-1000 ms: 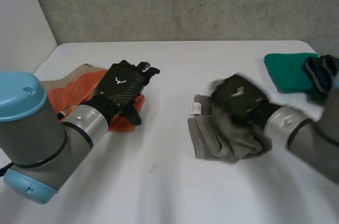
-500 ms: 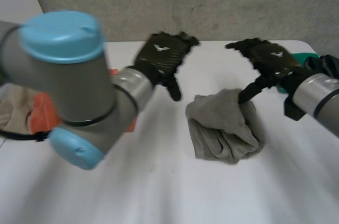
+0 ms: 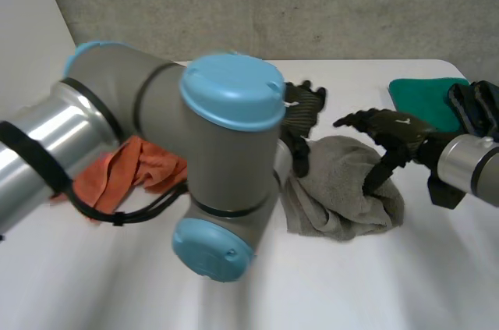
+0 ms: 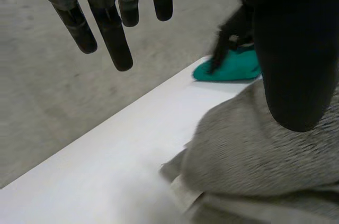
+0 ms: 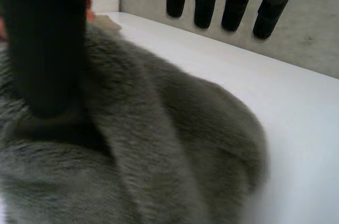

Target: Fold the laundry.

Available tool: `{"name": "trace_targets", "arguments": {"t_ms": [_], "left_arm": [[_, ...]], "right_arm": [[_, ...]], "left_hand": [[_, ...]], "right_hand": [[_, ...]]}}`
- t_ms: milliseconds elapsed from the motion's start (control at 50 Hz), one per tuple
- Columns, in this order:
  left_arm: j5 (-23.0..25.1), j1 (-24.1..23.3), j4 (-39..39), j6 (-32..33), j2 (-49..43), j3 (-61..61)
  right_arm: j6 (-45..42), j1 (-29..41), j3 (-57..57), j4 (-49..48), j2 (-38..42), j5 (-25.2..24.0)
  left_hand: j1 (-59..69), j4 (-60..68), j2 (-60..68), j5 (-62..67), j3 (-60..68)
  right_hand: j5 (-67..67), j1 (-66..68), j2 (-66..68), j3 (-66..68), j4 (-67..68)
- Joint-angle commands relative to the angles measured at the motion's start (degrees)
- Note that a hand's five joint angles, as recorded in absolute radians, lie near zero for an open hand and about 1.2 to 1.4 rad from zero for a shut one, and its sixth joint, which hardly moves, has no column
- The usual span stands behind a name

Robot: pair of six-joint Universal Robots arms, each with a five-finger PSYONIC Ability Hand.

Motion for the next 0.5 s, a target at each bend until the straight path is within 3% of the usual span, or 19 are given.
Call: {"name": "trace_targets", "arguments": {"t_ms": [20, 80, 120, 140, 160, 240, 420, 500], "left_arm": [[0.80, 5.67, 5.16, -0.28, 9.22, -12.50], [1.86, 7.17, 7.98, -0.45, 11.95, -16.21], [3.00, 8.14, 9.92, -0.63, 14.24, -18.85], [3.44, 8.41, 10.27, -0.72, 14.86, -19.56], [4.23, 8.76, 10.45, -0.72, 15.91, -20.61], [5.55, 9.02, 10.27, -0.63, 17.24, -21.15], [6.26, 8.06, 7.90, -0.72, 16.98, -16.14], [7.22, 7.01, 6.67, -1.42, 15.57, -12.63]], "right_arm": [[1.68, 7.10, 5.11, -9.97, 0.07, 4.02], [1.50, 9.39, 6.00, -13.50, 1.30, 6.75], [1.06, 10.72, 5.57, -15.18, 2.53, 10.00], [0.97, 11.07, 5.22, -14.92, 2.79, 11.15], [1.06, 11.16, 4.34, -13.70, 2.88, 12.81], [1.50, 10.98, 2.49, -9.83, 0.87, 14.23], [1.94, 10.19, -0.15, 0.80, -9.41, 13.71], [1.15, 5.72, -1.90, 3.89, -12.93, 13.18]], "left_hand": [[-0.92, -1.84, -1.95, -2.83, -19.80], [-0.92, -1.84, -1.95, -2.83, -19.80], [-0.92, -1.84, -1.95, -2.83, -19.80], [-0.92, -1.84, -1.95, -2.83, -19.80], [-0.92, -1.84, -1.95, -2.83, -19.80], [-0.92, -1.84, -1.95, -2.83, -19.80], [-0.92, -1.84, -1.95, -2.83, -19.80], [-0.92, -1.84, -1.95, -2.83, -19.80]], "right_hand": [[36.56, 36.34, 36.26, 36.38, 36.96], [41.70, 41.48, 41.40, 41.52, 42.10], [36.35, 36.13, 36.06, 36.18, 36.75], [27.49, 27.27, 27.20, 27.31, 27.89], [10.42, 10.20, 10.12, 10.24, 10.82], [-7.71, -7.92, -8.00, -7.88, -7.30], [-8.60, -8.81, -8.89, -8.77, -8.20], [-8.60, -8.81, -8.89, -8.77, -8.20]]}}
